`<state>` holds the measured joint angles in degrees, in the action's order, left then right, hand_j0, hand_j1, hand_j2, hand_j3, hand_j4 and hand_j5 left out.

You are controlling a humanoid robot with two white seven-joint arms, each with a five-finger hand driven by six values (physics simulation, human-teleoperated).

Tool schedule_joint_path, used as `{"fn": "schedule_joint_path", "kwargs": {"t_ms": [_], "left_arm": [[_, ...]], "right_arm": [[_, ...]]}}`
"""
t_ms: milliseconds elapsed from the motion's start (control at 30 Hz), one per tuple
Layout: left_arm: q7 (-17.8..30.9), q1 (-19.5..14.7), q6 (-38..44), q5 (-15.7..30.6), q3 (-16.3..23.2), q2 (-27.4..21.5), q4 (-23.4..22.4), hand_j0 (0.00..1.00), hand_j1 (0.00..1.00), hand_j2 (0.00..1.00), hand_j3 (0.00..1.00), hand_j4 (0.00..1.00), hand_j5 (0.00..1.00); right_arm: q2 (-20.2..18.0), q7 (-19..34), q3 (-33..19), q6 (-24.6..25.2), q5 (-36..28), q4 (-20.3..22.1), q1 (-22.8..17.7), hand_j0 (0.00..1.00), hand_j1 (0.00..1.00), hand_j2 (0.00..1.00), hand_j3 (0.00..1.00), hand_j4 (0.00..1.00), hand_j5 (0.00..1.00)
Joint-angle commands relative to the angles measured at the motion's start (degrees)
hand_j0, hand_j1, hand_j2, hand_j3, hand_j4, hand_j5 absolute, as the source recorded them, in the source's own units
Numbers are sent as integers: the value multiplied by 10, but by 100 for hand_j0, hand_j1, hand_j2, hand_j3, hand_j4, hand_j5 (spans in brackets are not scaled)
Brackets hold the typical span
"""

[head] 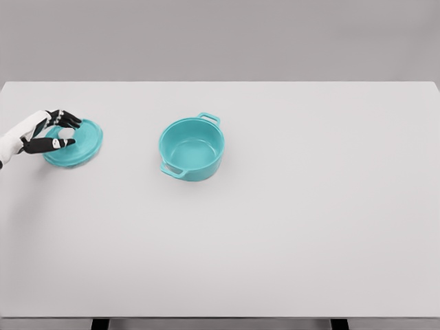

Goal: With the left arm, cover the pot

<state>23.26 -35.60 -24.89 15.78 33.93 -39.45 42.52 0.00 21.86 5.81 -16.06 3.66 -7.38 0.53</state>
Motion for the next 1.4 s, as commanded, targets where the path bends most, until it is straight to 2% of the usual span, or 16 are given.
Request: {"fn": "schedule_joint_path", "kwargs": {"t_ms": [0,133,333,567,633,667,800,1067,1367], "left_arm": [[0,0,-1,1,1,0,0,35,35,35,35,35,35],[1,1,-4,1,-1,-1,13,34,34,34,34,34,34],[3,6,-8,-8,0,-6,152,34,34,34,34,34,34],[4,7,-8,-30,3,0,234,34,34,34,34,34,34],[3,5,-8,-36,25,13,240,34,34,34,34,34,34],[3,4,-8,-50,26,17,241,34,34,34,34,34,34],[6,4,-8,-53,28,21,249,35,35,35,35,35,35],[8,-18,27,-68,66,24,249,35,35,35,35,35,35],[7,-34,27,-79,85,68,249,35,35,35,35,35,35]], "right_arm": [[0,0,0,0,0,0,0,100,100,100,100,100,100],[0,0,0,0,0,0,0,100,100,100,100,100,100],[0,0,0,0,0,0,0,100,100,100,100,100,100],[0,0,0,0,0,0,0,100,100,100,100,100,100],[0,0,0,0,0,0,0,100,100,100,100,100,100],[0,0,0,0,1,0,0,100,100,100,100,100,100],[0,0,0,0,0,0,0,100,100,100,100,100,100],[0,0,0,0,0,0,0,100,100,100,100,100,100],[0,0,0,0,0,0,0,100,100,100,100,100,100]]}}
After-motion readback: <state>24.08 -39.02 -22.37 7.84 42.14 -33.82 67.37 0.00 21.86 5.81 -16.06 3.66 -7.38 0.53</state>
